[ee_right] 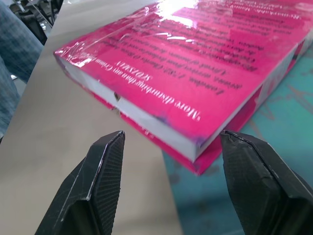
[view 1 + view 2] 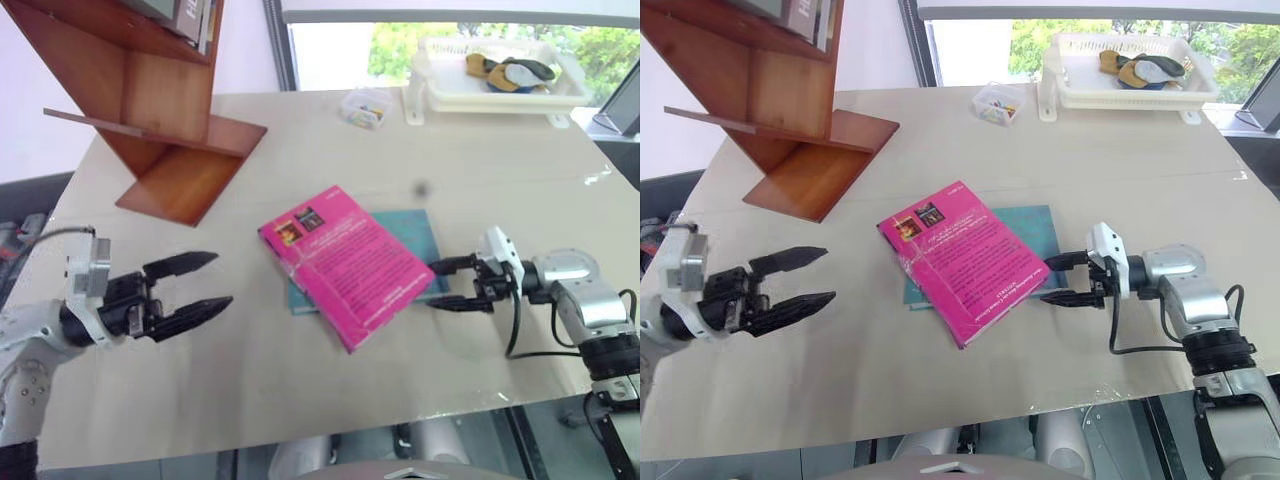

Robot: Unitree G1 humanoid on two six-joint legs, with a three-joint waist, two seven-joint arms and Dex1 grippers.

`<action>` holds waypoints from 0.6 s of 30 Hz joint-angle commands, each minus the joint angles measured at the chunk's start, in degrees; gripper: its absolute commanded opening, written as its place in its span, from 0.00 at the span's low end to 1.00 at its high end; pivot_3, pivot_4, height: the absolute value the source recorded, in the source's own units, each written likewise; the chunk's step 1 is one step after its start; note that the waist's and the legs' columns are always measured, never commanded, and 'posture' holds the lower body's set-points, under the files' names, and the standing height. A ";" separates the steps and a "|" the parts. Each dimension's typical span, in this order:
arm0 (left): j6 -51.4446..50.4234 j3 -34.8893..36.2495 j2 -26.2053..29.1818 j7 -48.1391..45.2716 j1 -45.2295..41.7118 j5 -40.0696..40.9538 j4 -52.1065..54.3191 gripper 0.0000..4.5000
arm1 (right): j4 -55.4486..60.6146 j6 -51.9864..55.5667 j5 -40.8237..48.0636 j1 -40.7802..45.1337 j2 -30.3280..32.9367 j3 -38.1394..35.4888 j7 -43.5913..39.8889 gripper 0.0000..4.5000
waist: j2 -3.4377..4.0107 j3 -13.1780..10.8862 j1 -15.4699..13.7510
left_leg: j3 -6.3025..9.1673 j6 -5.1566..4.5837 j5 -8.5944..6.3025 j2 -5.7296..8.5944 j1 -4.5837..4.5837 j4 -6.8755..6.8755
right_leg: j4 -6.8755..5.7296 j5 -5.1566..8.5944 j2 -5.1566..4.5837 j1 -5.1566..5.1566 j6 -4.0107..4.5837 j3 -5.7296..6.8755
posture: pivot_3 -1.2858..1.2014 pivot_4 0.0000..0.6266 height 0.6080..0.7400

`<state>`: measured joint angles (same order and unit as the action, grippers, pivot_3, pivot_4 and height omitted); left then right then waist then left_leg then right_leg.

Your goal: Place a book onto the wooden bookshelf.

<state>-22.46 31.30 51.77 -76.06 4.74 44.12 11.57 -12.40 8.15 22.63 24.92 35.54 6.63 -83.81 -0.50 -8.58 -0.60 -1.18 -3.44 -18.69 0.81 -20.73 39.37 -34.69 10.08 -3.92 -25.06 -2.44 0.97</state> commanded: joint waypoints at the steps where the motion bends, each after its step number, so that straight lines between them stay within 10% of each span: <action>1: 2.48 2.93 4.74 -3.15 -2.01 -1.40 -1.23 0.99 | 0.35 -1.30 -0.21 2.15 -1.16 0.33 -0.37 0.70 | 0.02 -0.02 0.06 | -0.01 0.00 0.00 0.00 0.00 -0.01 | 0.01 -0.01 0.02 -0.01 -0.02 0.00 | 0.52 0.24 1.00; 18: 3.15 0.86 6.33 -4.52 -2.73 -3.16 -1.27 0.99 | 3.00 0.69 -1.65 5.33 -9.54 4.68 3.41 0.70 | 0.04 -0.13 1.46 | -0.02 0.02 0.01 -0.03 -0.03 -0.07 | -0.03 -0.11 0.06 -0.09 -0.19 0.01 | 0.52 0.24 1.00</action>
<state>-19.66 31.20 58.00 -80.79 2.54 40.57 8.84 -10.31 8.98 20.72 28.53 26.26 11.62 -80.78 -0.46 -8.70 0.86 -1.21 -3.42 -18.68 0.78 -20.76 39.29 -34.72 9.97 -3.86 -25.15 -2.64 0.98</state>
